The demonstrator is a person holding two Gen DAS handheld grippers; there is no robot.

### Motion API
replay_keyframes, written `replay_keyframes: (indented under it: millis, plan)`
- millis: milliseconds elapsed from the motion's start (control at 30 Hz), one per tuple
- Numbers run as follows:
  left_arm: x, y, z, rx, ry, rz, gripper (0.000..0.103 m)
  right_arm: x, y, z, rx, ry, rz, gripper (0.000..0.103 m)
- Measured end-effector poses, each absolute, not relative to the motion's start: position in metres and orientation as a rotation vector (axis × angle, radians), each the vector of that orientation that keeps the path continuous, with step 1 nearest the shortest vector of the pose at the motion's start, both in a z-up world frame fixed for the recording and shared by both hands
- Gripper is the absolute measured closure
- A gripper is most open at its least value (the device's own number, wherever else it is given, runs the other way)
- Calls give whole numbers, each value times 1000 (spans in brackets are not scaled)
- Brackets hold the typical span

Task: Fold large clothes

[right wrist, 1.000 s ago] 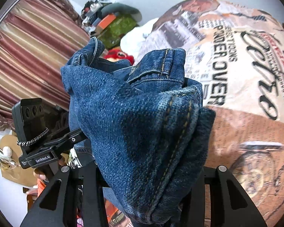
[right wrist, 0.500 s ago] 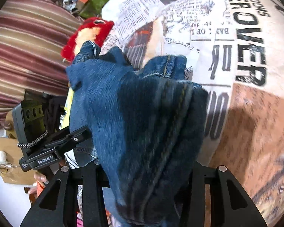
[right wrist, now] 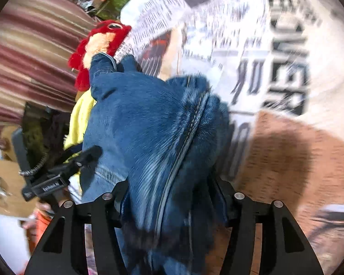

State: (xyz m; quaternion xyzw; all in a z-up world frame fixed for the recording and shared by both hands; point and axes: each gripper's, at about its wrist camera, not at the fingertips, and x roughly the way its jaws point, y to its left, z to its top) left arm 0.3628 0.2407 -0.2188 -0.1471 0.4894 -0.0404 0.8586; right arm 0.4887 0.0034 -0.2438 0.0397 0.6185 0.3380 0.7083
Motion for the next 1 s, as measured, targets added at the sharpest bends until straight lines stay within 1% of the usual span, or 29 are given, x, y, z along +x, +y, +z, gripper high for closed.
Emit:
replay_keyframes:
  millis: [133,300,433,533,667,767,900,1000]
  plan:
    - [345,230,-192,-129,960,-36,28,472,-11,-208,-28,1236,725,49]
    - [334,225,-170,-61,854,-33,27,451,-16,-167,-128,1025,684,48]
    - [368,208,-170,-39,831,-23,26,450,-5,-155,-146,941,679,47]
    - [382,206,-178,-63,858,-30,26,457,13,-163,-162,940,687,47]
    - [404,199,-194,-74,888,-53,26,471,33,-185,-180,1007,708,47]
    - [423,195,-207,-64,920,-36,26,481,40,-203,-201,1023,693,47]
    - [445,197,-219,-67,951,-2,26,488,40,-214,-244,1002,692,47]
    - [451,204,-221,-96,955,26,26,490,35,-215,-336,957,619,47]
